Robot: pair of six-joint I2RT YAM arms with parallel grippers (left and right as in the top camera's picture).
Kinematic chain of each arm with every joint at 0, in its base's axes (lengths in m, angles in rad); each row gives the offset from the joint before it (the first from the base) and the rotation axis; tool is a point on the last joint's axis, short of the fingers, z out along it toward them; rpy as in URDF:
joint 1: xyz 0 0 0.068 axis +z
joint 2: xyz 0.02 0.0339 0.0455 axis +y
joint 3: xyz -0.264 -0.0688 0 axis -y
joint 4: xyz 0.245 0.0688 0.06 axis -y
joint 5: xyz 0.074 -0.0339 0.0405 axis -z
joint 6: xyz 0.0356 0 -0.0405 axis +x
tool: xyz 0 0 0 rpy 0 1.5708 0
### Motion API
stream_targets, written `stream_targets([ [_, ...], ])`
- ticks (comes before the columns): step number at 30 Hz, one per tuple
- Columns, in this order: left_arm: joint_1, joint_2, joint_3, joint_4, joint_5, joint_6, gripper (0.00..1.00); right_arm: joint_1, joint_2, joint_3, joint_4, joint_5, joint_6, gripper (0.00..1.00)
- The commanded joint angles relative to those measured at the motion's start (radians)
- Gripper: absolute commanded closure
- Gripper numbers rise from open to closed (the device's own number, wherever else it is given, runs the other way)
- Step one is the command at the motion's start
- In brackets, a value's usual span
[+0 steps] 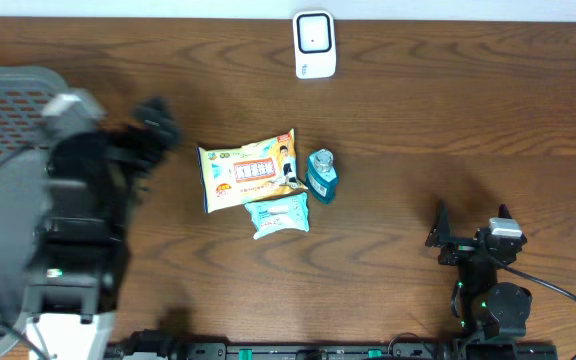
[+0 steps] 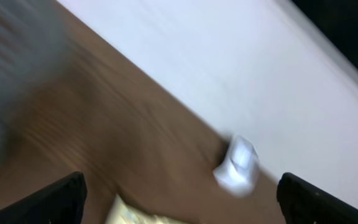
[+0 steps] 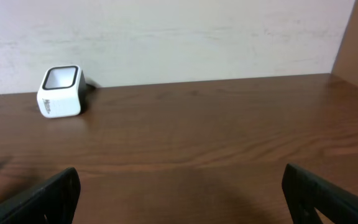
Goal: Scan the item barcode
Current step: 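Reach the left gripper into the basket and grasp the Kleenex pack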
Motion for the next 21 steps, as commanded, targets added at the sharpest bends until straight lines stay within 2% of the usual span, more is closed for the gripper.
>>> stream_targets([
  [1,0.199,0.043,0.117,-0.036,-0.01,0.017,0.02,0.007,-0.003,-0.002,-0.003,0.002,-0.008,0.01],
  [7,0.494,0.136,0.283,-0.163,0.113,-0.063,0.02,0.007,-0.003,-0.002,-0.003,0.002,-0.008,0.01],
  [11,0.661,0.204,0.314,-0.327,0.116,-0.203,0.02,0.007,-0.003,-0.002,-0.003,0.002,-0.008,0.01],
  [15,0.786,0.288,0.314,-0.48,0.117,-0.303,0.02,0.007,-0.003,-0.002,-0.003,0.002,-0.008,0.01],
  [21,0.899,0.443,0.314,-0.624,0.117,-0.34,0.02,0.007,-0.003,-0.002,-0.003,0.002,-0.008,0.01],
])
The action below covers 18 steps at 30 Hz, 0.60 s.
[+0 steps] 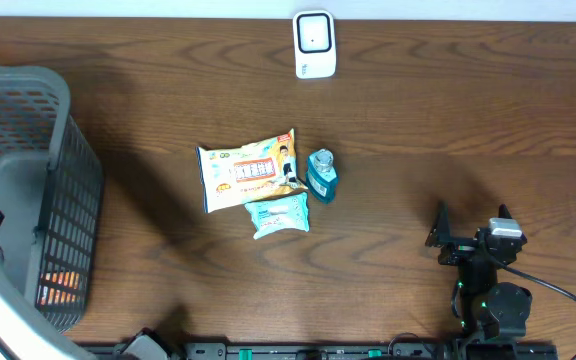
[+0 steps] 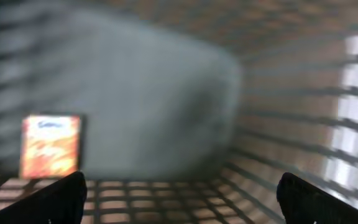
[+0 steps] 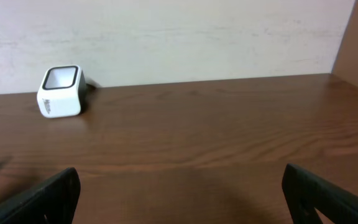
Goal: Scan the item barcode
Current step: 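Reach the left gripper into the basket and grasp the Kleenex pack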
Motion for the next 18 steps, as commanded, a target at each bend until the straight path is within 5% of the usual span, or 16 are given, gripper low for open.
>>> stream_targets([
  [1,0.049,0.076,0.006,-0.052,0.012,-0.048,0.02,0.007,-0.003,-0.002,-0.004,0.002,-0.008,0.01],
  [10,0.095,0.214,-0.039,-0.178,-0.086,-0.039,0.02,0.007,-0.003,-0.002,-0.004,0.002,-0.008,0.01],
  [18,0.095,0.216,-0.158,-0.121,-0.229,0.085,0.02,0.007,-0.003,-0.002,-0.004,0.002,-0.008,0.01],
])
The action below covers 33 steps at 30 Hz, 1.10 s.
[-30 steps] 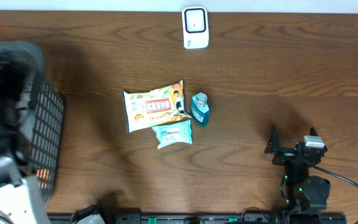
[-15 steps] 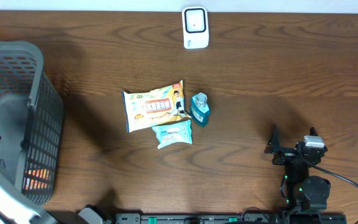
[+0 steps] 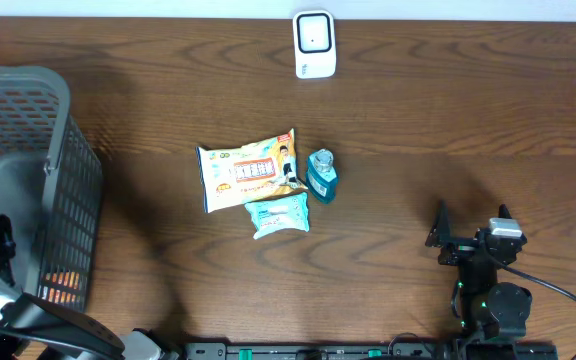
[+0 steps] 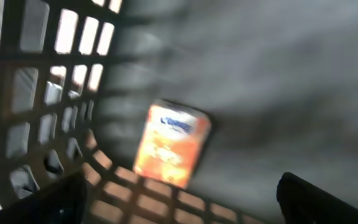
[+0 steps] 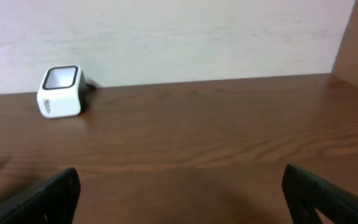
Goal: Scan the item barcode
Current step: 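Reach the left gripper into the basket and grasp the Kleenex pack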
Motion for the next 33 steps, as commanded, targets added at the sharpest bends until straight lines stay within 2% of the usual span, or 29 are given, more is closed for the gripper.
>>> stream_targets([
  [1,0.003,0.002,-0.063,0.057,-0.084,0.11,0.02,0.007,-0.003,-0.002,-0.004,0.002,-0.008,0.01],
  [9,0.003,0.002,-0.248,0.232,-0.079,0.138,0.02,0.007,-0.003,-0.002,-0.004,0.001,-0.008,0.01],
  [15,0.003,0.002,-0.312,0.289,-0.02,0.166,0.02,0.007,-0.003,-0.002,-0.004,0.002,-0.008,0.01],
  [22,0.003,0.036,-0.319,0.318,0.002,0.175,0.02,0.007,-0.003,-0.002,-0.004,0.002,-0.008,0.01],
  [27,0.003,0.142,-0.319,0.316,0.092,0.184,0.02,0.007,-0.003,-0.002,-0.004,0.002,-0.008,0.01],
  [33,0.002,0.243,-0.319,0.301,0.101,0.205,0.01,0.007,-0.003,-0.002,-0.004,0.002,-0.008,0.01],
])
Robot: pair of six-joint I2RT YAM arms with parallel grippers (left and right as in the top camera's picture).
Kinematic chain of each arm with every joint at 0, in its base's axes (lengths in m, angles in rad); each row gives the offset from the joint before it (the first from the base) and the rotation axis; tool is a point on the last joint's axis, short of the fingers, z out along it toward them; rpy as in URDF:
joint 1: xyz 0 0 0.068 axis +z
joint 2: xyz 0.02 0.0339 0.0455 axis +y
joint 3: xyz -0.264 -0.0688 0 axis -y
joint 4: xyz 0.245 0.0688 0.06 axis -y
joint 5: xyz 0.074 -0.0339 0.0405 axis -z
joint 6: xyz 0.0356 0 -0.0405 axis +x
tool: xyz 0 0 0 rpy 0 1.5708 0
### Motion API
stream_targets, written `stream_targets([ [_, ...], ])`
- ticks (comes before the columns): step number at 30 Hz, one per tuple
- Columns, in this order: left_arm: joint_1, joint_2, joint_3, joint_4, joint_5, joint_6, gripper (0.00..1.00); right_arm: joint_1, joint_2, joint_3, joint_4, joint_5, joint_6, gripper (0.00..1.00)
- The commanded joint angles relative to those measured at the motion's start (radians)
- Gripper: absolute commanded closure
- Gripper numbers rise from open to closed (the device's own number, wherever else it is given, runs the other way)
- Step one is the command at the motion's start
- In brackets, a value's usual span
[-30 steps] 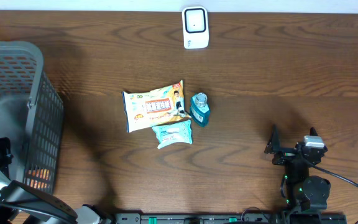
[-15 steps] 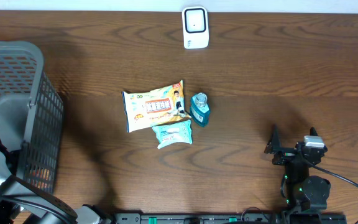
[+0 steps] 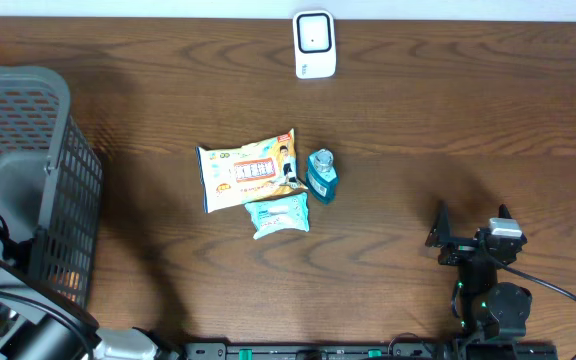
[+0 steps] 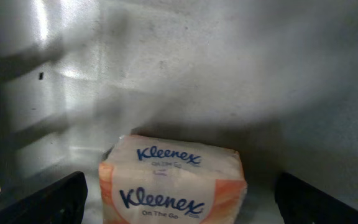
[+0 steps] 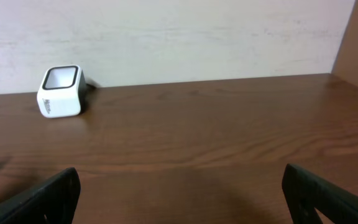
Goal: Scan the item barcode
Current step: 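Reach the left gripper into the basket and grasp the Kleenex pack, then carry the Kleenex pack over to the right of the bottle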
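Observation:
An orange-and-white Kleenex tissue pack (image 4: 174, 186) lies on the grey floor of the basket (image 3: 30, 120). My left gripper (image 4: 179, 200) is open inside the basket. Its dark fingertips (image 4: 48, 199) show at both lower corners, with the pack between them in the view. Whether they touch the pack I cannot tell. The white barcode scanner (image 3: 314, 44) stands at the table's far edge, also visible as a scanner (image 5: 59, 92) by the wall. My right gripper (image 5: 179, 199) rests open and empty at the near right of the table.
A yellow snack packet (image 3: 248, 172), a teal bottle (image 3: 321, 176) and a pale blue wipes pack (image 3: 280, 214) lie together mid-table. The basket's lattice wall (image 3: 73, 200) stands between the left arm and those items. The right arm's base (image 3: 490, 300) sits at the front edge.
The left wrist view has closed in on the tissue pack. It was small and tilted beside the lattice wall; now it is large, squared up and between the fingertips. The right arm has not moved.
First my open left gripper was over the table beside the basket, facing the scanner. Then it was inside the basket with the tissue pack far off at the left. Then the pack was nearer, and now it lies right between the open fingers. The right arm stayed still.

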Motion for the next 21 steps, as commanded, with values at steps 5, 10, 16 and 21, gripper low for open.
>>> stream_targets([
  [5,-0.002,0.093,-0.042,-0.01,0.021,0.026,0.38,0.007,-0.003,-0.002,-0.003,0.002,-0.008,0.01],
  [10,-0.002,0.082,-0.04,-0.014,0.021,0.051,0.55,0.007,-0.003,-0.002,-0.003,0.002,-0.008,0.01],
  [16,-0.002,0.041,0.037,-0.061,0.025,0.051,0.55,0.007,-0.003,-0.002,-0.003,0.002,-0.008,0.01],
  [21,-0.002,-0.055,0.237,-0.158,0.049,0.051,0.55,0.007,-0.003,-0.002,-0.003,0.002,-0.008,0.01],
])
